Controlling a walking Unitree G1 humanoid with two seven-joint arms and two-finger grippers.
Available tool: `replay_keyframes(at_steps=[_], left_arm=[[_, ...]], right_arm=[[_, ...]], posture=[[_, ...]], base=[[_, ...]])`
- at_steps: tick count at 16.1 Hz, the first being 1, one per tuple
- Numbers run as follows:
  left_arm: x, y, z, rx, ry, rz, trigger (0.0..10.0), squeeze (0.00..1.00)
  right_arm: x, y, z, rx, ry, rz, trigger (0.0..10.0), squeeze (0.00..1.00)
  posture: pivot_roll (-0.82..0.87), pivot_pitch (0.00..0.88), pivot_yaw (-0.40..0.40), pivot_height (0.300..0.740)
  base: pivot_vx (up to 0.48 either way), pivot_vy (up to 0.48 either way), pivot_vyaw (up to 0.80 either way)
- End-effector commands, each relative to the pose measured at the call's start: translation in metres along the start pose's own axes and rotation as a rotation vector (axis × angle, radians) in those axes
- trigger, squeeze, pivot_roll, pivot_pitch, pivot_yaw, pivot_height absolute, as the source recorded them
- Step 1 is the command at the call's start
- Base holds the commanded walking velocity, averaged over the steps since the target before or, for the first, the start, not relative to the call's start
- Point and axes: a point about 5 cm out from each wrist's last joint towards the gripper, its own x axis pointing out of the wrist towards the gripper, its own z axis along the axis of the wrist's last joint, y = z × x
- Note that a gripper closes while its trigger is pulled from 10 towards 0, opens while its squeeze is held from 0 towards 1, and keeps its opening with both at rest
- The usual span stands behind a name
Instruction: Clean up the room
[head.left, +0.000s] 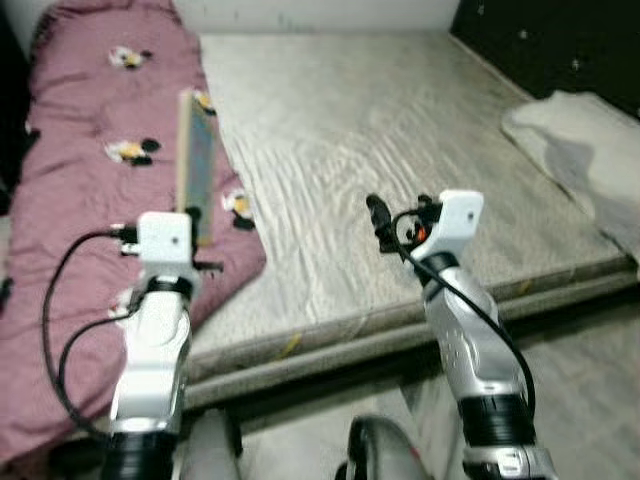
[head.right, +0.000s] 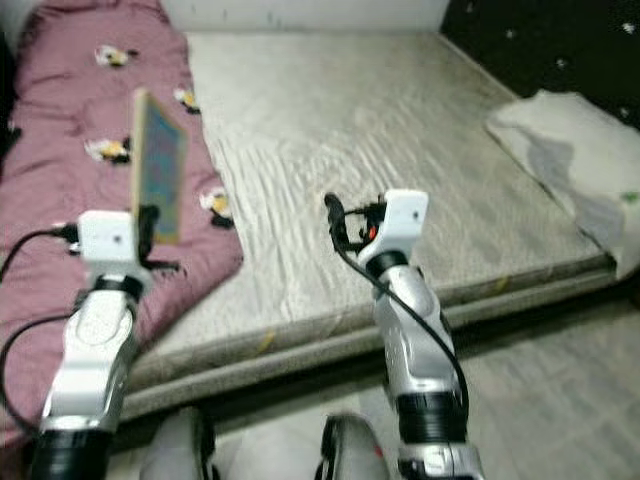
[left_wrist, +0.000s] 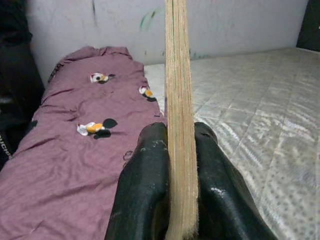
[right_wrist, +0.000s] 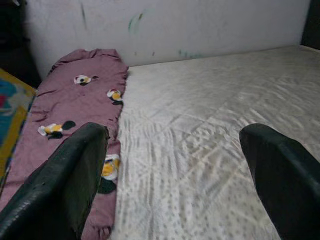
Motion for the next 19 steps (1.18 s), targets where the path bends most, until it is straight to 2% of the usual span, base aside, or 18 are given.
replay_keyframes(at_steps=[1, 3, 7, 12, 19], left_arm=[[0.002, -0.002, 0.009, 0.006, -0.034, 0.0, 10.0, 0.0], [0.002, 0.0, 0.004, -0.026, 0.001, 0.013, 10.0, 0.0], [-0.002, -0.004, -0.003, -0.026, 0.02, -0.014, 10.0, 0.0], [0.005, -0.014, 0.001, -0.051, 0.003, -0.06, 10.0, 0.0], [0.001, -0.017, -0.002, -0.062, 0.007, -0.069, 10.0, 0.0]], right_arm=[[-0.002, -0.003, 0.005, -0.02, -0.011, -0.005, 10.0, 0.0], [-0.005, -0.007, 0.001, -0.03, 0.001, -0.02, 10.0, 0.0], [-0.017, -0.017, -0.009, -0.044, 0.037, -0.051, 10.0, 0.0], [-0.01, -0.02, -0.002, -0.063, 0.019, -0.042, 10.0, 0.0], [-0.012, -0.017, -0.006, -0.061, 0.038, -0.024, 10.0, 0.0]], posture=[[-0.02, 0.0, -0.087, 0.74], [-0.01, 0.0, -0.086, 0.74], [-0.02, 0.0, -0.086, 0.74], [-0.03, 0.0, -0.092, 0.74], [-0.03, 0.0, -0.097, 0.74]], base=[[0.0, 0.0, 0.0], [0.0, 0.0, 0.0], [0.0, 0.0, 0.0], [0.0, 0.0, 0.0], [0.0, 0.0, 0.0]])
